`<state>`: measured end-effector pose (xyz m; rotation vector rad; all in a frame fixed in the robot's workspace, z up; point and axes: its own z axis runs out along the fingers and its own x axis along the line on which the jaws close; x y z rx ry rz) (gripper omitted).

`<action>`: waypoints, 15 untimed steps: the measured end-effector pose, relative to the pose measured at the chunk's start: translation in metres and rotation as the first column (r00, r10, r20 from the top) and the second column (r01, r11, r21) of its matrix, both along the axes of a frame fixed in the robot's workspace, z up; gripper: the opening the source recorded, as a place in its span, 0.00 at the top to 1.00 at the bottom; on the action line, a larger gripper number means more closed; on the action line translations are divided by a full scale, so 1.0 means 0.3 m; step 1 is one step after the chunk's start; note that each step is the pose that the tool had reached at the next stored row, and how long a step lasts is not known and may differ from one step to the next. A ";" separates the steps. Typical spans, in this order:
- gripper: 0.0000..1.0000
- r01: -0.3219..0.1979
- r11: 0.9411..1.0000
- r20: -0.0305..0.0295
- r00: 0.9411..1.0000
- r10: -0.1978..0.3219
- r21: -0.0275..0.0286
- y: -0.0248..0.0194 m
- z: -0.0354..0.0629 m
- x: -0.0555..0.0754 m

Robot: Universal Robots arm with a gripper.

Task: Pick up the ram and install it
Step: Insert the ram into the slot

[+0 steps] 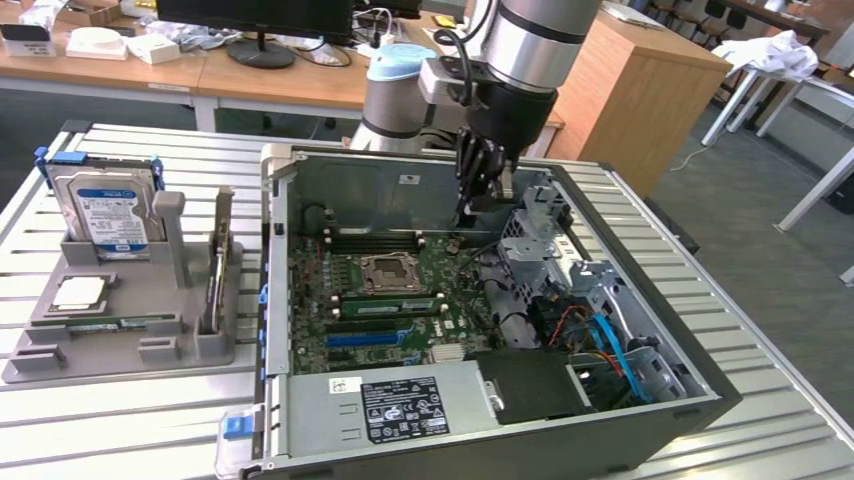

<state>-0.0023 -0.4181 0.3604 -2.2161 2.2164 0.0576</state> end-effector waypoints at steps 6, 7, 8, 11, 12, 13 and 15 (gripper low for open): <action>0.90 0.000 1.000 0.000 1.000 0.000 0.000 0.000 -0.013 0.000; 0.90 0.000 1.000 0.000 1.000 0.000 0.000 0.000 -0.015 0.000; 0.90 0.000 1.000 0.000 1.000 0.000 0.000 0.000 -0.017 0.000; 0.90 0.000 1.000 0.000 1.000 0.000 0.000 0.000 -0.022 0.000; 0.90 0.000 1.000 0.000 1.000 0.000 0.000 0.000 -0.024 0.000; 0.90 0.000 1.000 0.000 1.000 0.000 0.000 0.000 -0.025 0.000; 0.90 0.000 1.000 0.000 1.000 0.000 0.000 0.000 -0.028 0.000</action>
